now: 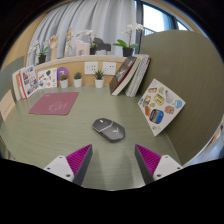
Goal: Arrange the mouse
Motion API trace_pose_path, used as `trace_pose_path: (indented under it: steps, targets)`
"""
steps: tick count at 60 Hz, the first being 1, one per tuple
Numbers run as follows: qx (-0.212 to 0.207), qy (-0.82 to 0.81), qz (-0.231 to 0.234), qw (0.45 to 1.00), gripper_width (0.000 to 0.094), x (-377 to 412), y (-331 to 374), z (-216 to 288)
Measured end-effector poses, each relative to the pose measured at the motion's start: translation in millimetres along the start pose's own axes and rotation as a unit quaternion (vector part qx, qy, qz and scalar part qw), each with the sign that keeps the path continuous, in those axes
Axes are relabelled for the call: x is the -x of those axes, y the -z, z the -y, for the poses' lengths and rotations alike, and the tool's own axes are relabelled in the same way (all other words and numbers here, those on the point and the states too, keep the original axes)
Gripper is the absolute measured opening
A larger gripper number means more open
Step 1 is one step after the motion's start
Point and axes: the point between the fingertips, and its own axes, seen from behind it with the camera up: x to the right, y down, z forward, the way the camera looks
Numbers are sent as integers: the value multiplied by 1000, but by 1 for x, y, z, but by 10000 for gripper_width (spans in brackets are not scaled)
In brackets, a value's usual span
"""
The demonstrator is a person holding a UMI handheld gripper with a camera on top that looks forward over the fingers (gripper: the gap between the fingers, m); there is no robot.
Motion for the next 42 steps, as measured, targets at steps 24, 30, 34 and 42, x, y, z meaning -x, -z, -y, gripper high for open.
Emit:
trace_pose_path:
  steps: [24,30,34,42]
  targets:
    - [26,-6,32,999,839,-11,-105,54]
    - [34,-30,38,998,721,-10,-118,61]
    - [38,-41,29,998,623,-16,-124,64]
    - [34,-53,13,998,488,-21,-127,66]
